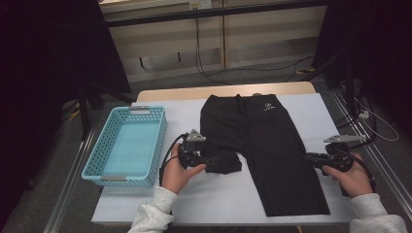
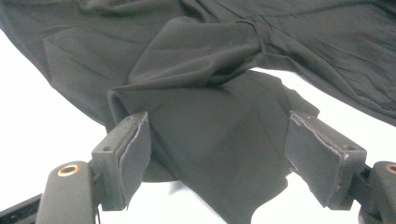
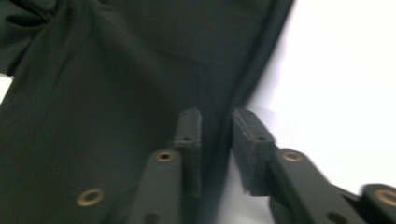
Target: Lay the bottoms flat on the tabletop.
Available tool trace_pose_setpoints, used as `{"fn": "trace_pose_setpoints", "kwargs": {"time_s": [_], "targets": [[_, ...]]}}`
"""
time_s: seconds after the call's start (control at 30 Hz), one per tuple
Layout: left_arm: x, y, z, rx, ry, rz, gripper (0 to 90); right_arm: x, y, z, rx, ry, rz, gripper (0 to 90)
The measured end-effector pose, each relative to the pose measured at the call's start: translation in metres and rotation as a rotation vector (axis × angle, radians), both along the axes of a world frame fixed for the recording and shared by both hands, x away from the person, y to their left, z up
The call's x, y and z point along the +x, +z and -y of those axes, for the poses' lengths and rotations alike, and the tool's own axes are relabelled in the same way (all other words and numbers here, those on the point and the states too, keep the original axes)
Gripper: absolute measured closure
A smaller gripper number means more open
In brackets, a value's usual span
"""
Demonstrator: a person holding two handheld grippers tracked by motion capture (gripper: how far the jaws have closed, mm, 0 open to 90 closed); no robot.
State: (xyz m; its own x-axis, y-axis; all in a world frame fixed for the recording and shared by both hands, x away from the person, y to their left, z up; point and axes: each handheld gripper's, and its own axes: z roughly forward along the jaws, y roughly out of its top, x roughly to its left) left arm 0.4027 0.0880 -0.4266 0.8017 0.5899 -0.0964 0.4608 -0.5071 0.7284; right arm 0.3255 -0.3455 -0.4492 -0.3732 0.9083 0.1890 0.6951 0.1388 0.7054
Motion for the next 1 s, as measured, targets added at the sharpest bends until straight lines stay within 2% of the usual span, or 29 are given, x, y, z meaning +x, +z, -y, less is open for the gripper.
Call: {"fn": "trace_pose_setpoints", "kwargs": {"time_s": [0.1,0.27,0.47,0.53,0.67,0.73,0.8,0.9,1.0], "targets": [[0.000,-0.002,0.001,0.007,0.002,0.002,23.0,0.002,0.005,-0.011,-0.033,0.010,0.032,57.9],[0.001,-0.002,0.000,0.009,0.002,0.001,22.7,0.007,0.010,-0.033,-0.036,0.070,0.077,46.2],[0.002,0.001,-0.005,-0.005,0.028,0.015,21.4,0.010,0.013,-0.055,-0.030,0.119,0.123,34.2],[0.002,0.001,-0.006,-0.002,0.030,0.018,22.0,0.010,0.012,-0.060,-0.036,0.131,0.122,32.0],[0.001,-0.001,-0.006,0.012,0.033,0.003,28.9,0.010,0.011,-0.069,-0.036,0.145,0.115,29.2],[0.001,-0.002,-0.006,0.032,0.030,0.006,37.7,0.010,0.010,-0.073,-0.039,0.157,0.119,29.2],[0.000,-0.005,-0.005,0.047,0.022,-0.022,45.2,0.009,0.010,-0.076,-0.034,0.165,0.118,29.0],[0.000,-0.009,-0.004,0.058,0.017,-0.030,54.5,0.008,0.010,-0.081,-0.040,0.180,0.121,28.8],[0.000,-0.012,-0.003,0.055,0.010,-0.038,58.5,0.008,0.008,-0.084,-0.048,0.192,0.121,28.1]]}}
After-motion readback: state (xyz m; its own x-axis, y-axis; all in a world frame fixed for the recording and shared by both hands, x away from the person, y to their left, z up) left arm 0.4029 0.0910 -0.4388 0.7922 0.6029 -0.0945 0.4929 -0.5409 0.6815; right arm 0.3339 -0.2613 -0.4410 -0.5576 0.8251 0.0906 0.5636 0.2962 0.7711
